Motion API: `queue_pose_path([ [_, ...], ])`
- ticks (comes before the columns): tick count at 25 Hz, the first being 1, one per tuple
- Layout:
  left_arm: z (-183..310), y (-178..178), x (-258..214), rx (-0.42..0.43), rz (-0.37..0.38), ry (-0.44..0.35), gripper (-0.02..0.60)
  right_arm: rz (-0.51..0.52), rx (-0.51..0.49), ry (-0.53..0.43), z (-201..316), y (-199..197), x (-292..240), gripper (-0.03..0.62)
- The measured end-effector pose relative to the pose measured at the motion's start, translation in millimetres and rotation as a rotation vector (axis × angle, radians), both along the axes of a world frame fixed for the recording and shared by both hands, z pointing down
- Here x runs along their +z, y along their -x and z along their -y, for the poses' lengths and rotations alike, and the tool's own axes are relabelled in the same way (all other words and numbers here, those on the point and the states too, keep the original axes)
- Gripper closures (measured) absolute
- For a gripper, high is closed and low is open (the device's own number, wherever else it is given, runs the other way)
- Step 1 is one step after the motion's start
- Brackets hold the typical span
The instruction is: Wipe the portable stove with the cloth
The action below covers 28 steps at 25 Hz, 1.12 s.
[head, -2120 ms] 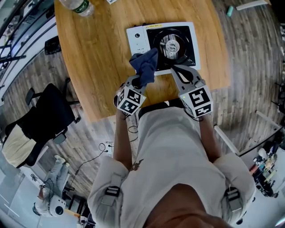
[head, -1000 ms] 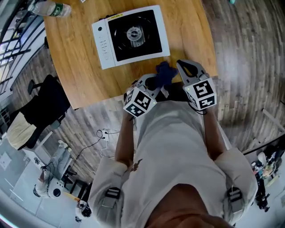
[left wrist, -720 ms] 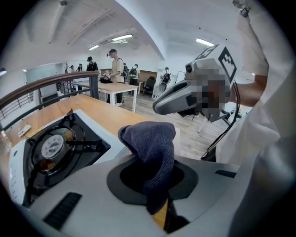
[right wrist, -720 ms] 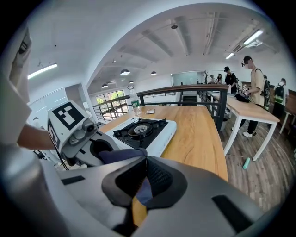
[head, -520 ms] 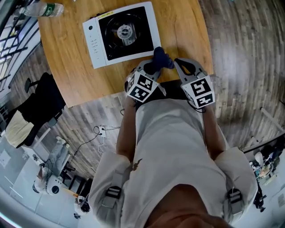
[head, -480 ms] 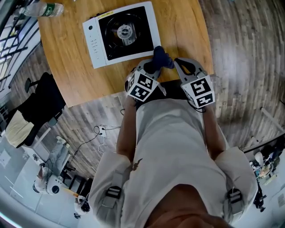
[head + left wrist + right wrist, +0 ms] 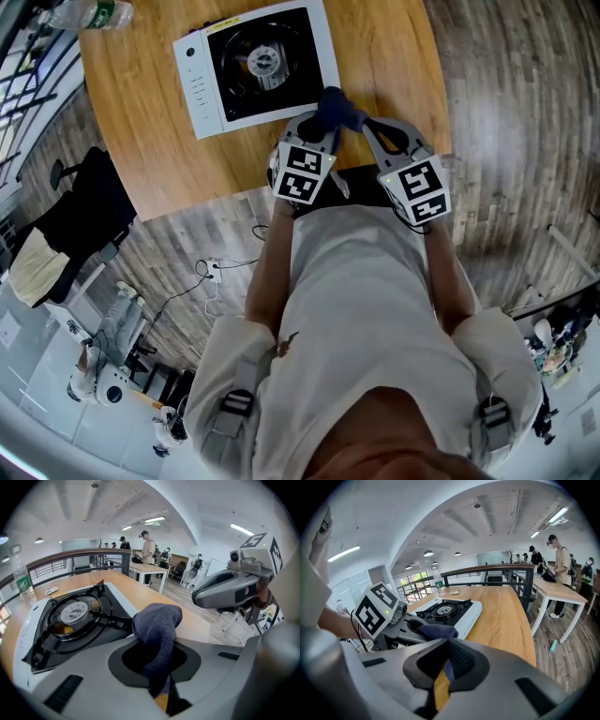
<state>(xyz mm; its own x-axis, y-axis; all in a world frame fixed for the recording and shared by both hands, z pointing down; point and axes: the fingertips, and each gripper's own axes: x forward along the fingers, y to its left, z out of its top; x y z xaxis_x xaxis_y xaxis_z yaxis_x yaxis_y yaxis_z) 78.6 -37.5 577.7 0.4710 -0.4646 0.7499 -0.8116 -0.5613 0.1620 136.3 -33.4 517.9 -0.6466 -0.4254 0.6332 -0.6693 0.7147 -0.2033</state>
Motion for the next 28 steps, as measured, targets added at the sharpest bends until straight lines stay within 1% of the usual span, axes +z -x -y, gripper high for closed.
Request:
queue_pose_path([
  [2, 0, 3, 0, -0.046, -0.015, 0.013, 0.520, 0.000, -0.001, -0.002, -1, -2, 0, 0.574],
  [5, 0, 9, 2, -0.091, -0.020, 0.025, 0.520, -0.001, 0.000, 0.003, -3, -5, 1, 0.574],
  [15, -6, 49, 4, -0.156, 0.007, 0.042, 0.520, -0.014, -0.001, 0.008, -10, 2, 1, 0.574],
  [20, -10, 72, 5, -0.182, -0.017, 0.052, 0.520, -0.015, 0.001, 0.000, -11, 26, -4, 0.574],
  [28, -17, 111, 4, -0.192, -0.045, 0.060, 0.520, -0.037, -0.022, 0.006, -17, 74, -7, 0.574],
])
